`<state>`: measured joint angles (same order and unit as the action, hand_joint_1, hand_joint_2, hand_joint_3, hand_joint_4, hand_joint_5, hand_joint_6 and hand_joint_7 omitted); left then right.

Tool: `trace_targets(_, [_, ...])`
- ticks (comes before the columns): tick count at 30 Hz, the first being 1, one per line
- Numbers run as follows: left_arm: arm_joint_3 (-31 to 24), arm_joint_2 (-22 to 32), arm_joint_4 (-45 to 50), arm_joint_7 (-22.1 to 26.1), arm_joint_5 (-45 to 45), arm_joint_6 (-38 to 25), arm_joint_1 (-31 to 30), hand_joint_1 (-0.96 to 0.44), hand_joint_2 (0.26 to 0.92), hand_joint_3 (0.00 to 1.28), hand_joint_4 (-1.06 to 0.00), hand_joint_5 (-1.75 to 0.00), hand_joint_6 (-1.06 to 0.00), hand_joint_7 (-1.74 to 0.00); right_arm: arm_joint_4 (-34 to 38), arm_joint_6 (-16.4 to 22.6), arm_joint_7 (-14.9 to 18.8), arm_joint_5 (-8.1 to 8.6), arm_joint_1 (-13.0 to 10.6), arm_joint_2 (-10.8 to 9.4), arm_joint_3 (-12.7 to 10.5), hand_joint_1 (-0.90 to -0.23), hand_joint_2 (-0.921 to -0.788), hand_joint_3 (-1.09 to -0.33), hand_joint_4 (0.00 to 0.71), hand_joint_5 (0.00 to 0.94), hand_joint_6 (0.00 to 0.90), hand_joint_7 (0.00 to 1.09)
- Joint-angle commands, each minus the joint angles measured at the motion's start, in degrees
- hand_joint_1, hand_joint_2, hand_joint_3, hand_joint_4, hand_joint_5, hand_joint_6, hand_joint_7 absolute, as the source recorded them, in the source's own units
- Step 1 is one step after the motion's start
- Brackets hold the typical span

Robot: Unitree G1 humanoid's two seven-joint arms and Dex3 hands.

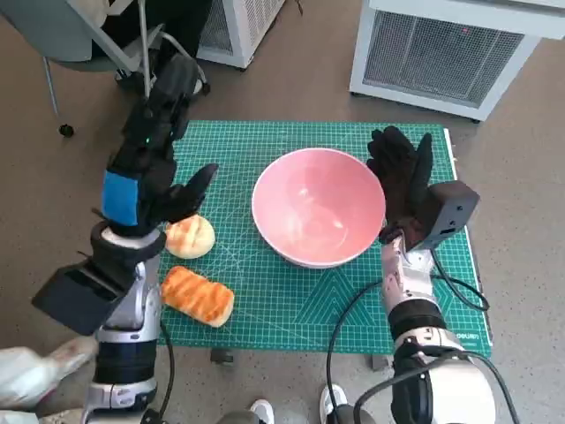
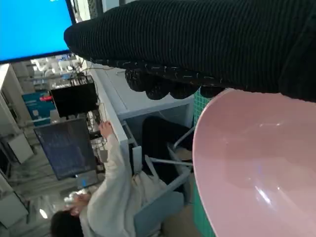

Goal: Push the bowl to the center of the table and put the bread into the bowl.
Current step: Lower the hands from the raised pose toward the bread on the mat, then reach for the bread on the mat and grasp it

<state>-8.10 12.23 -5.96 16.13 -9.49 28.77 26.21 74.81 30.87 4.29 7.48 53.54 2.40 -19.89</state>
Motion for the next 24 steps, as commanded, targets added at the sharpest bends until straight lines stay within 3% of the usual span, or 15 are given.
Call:
trace_targets(1, [-1.18, 1.66, 2.33, -0.44, 0.81, 0.44, -2.51, -0.52, 0.921, 0.31, -0.19, 0.00, -0.31, 0.00, -0.79, 1.78, 0.14, -0.50, 0.32, 1.75, 0.41, -0.490, -0.921, -0.853, 0.184, 0.006, 0.070, 0.33])
trace_targets(6, [-1.79, 4.49, 4.97, 0.77, 1.84, 0.46, -5.39, -0.54, 0.921, 0.32, -0.19, 0.00, -0.31, 0.00, -4.08, 8.38, 0.51, -1.15, -0.01, 2.43, 1.58, -0.494, -0.921, -0.870, 0.190, 0.009, 0.064, 0.33])
trace_targets(9, [-1.87, 7.49, 6.35, 2.96, 2.42, 0.83, -7.33, -0.56, 0.921, 0.33, -0.18, 0.00, -0.30, 0.00, -6.89, 12.88, 1.16, -1.92, -0.40, 2.92, 2.84, -0.498, -0.921, -0.877, 0.212, 0.012, 0.020, 0.45])
trace_targets(13, [-1.67, 14.83, 8.48, 9.93, 1.93, -0.07, -10.17, -0.57, 0.921, 0.34, -0.18, 0.00, -0.29, 0.00, -11.96, 18.49, 3.39, -2.23, -1.03, 3.77, 4.84, -0.501, -0.921, -0.888, 0.242, 0.022, 0.003, 0.55])
trace_targets(19, [-1.12, 28.64, 15.45, 22.93, 0.75, -8.86, -14.81, -0.55, 0.921, 0.28, -0.19, -0.01, -0.32, -0.02, -22.60, 24.00, 9.84, -0.74, -3.34, 5.36, 8.38, -0.506, -0.921, -0.899, 0.268, 0.035, 0.000, 0.59])
trace_targets(24, [-0.77, 34.87, 20.63, 28.21, 1.82, -16.22, -17.96, -0.49, 0.921, 0.11, -0.21, -0.01, -0.35, -0.03, -28.96, 24.19, 13.71, 1.39, -5.07, 6.37, 10.09, -0.524, -0.921, -0.891, 0.258, 0.032, -0.001, 0.60])
